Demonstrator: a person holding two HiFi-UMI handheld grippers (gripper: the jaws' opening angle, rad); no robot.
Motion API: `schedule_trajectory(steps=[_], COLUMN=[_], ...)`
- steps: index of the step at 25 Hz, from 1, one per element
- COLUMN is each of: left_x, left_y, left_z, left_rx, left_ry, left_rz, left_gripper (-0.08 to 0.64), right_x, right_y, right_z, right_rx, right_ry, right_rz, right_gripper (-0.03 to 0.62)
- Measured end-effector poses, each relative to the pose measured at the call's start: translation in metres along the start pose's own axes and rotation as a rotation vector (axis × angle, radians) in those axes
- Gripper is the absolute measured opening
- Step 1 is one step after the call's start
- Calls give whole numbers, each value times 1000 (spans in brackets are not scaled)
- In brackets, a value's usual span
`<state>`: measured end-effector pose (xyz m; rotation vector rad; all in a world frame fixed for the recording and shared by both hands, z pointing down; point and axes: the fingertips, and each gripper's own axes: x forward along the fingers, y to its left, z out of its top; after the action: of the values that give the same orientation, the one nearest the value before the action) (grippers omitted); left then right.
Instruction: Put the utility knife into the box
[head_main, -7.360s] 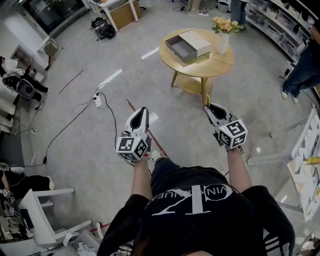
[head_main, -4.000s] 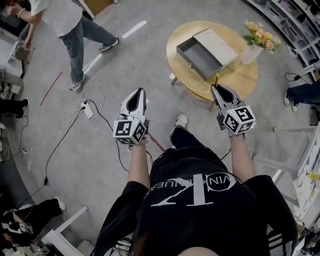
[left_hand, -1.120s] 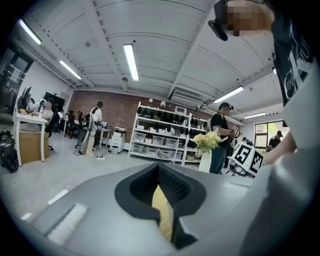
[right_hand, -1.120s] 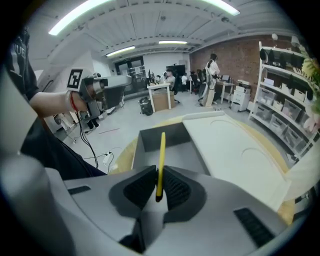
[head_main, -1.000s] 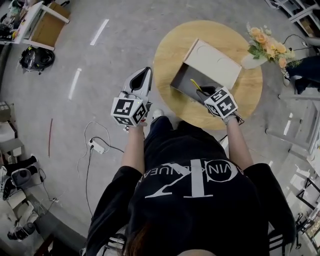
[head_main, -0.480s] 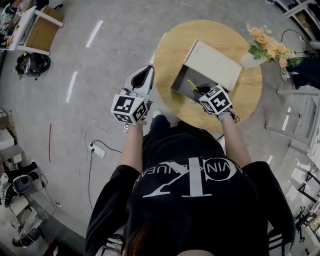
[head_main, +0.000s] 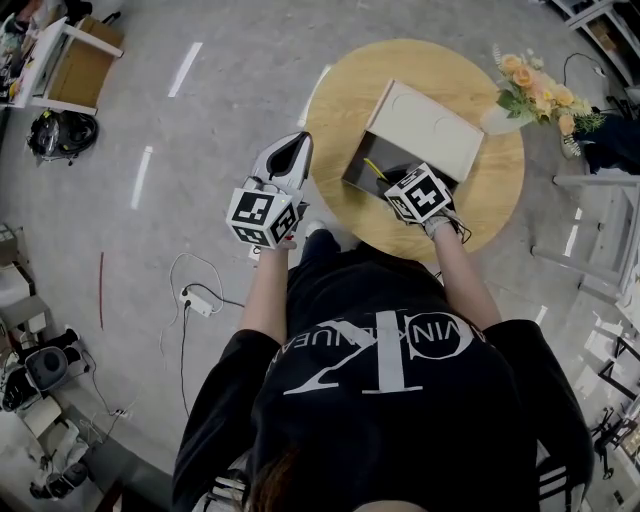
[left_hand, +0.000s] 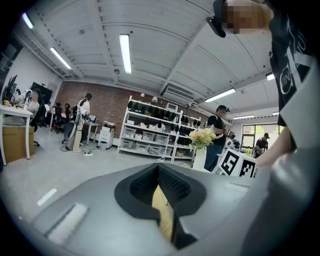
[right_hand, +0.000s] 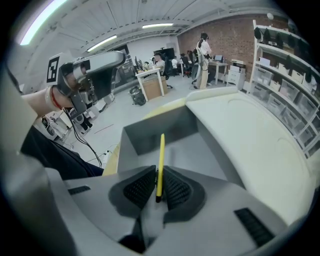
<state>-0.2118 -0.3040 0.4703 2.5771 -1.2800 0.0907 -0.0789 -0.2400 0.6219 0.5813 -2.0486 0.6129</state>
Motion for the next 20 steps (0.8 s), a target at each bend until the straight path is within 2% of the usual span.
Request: schedule_trajectory(steps=[7,20], left_x=[0,-8], left_y=[2,11], left_z=[0,-2], left_rx=[-10,-28], left_ry=[-3,1], left_rz=[15,45], left_gripper=[11,11], right_x=[11,13], right_y=[5,-4], right_z=[0,7], right_rx=[-8,-7], right_ry=[37,20], right_rz=[29,20], right_gripper=[51,51])
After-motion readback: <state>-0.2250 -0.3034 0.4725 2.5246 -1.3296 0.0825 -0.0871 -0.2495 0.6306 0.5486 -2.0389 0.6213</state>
